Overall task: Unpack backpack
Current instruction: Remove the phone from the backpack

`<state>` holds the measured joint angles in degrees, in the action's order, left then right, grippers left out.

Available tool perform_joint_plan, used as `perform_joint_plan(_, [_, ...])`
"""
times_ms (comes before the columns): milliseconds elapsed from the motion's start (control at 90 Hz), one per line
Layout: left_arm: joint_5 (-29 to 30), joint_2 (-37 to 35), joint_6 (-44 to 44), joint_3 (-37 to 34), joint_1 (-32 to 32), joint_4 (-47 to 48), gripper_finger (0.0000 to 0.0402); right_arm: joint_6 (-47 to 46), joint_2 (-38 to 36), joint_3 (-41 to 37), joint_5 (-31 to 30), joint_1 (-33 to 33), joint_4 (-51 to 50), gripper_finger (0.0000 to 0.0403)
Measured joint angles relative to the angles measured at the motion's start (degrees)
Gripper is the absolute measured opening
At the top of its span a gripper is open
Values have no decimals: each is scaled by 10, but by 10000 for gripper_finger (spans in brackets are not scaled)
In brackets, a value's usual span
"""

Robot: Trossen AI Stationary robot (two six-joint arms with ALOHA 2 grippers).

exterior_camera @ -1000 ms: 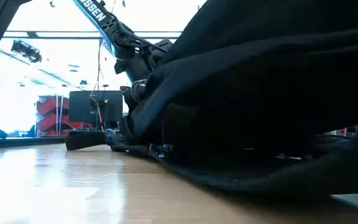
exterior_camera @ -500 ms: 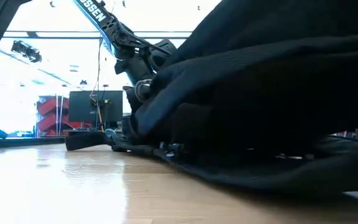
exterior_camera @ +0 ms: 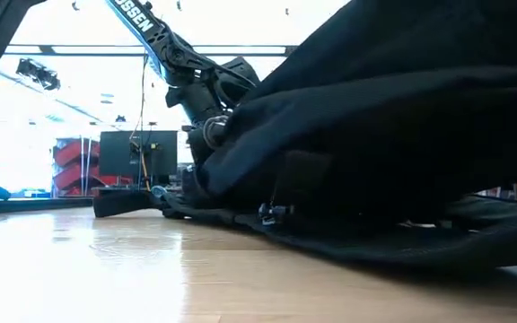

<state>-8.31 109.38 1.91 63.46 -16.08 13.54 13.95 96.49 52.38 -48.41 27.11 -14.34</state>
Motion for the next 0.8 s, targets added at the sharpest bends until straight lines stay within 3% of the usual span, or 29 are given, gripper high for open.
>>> perform_joint_plan(144, [-1,0,0,0,0,0,0,-40,0,0,2,4,-1,53])
perform_joint_plan(456, [-11,0,-1,0,1,-3,0,-73,0,0,12,27,-56,155])
perform_joint_plan(800, [-8,0,1,0,1,-5,0,-158,0,0,13,57,-73,125])
